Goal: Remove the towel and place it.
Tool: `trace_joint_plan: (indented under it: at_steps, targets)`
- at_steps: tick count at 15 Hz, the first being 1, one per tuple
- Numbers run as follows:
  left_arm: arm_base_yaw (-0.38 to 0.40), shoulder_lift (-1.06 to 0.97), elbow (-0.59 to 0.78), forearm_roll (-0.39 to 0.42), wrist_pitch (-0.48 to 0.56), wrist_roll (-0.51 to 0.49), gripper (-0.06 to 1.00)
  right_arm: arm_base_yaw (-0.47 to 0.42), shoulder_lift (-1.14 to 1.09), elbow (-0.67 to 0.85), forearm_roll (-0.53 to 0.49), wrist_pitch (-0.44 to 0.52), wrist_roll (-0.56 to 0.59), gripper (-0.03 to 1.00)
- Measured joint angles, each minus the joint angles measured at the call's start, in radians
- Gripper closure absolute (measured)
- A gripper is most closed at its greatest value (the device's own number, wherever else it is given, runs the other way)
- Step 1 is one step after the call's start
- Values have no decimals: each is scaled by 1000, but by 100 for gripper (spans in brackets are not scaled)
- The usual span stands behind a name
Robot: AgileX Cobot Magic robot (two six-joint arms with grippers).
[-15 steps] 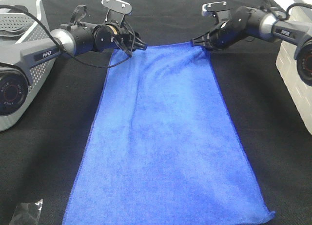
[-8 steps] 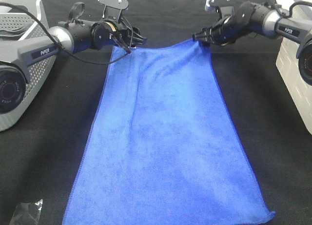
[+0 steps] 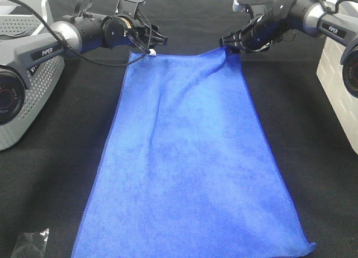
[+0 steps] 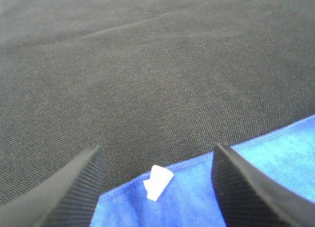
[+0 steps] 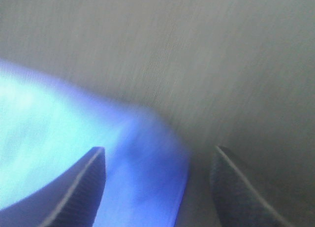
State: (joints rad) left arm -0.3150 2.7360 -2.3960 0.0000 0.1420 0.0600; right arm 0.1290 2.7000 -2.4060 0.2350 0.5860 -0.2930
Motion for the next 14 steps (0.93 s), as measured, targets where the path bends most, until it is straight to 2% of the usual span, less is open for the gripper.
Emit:
trace_joint_plan:
  at_steps: [2,4,7,11,14]
  targets:
    - [0,0,0,0,6,-5,33,0,0,0,4,90,0,38]
    - [0,0,0,0,24,-5,33,2,-14,0,3,119,-1,38]
    - [0,-5,0,0,146,-8,33,3,-103,0,-17,245,-3,38]
    - [0,-86,0,-13,503,-8,33,3,-189,-1,-60,594,29,37]
    - [0,-190,0,-62,822,-19,33,3,-245,-1,-125,628,191,29]
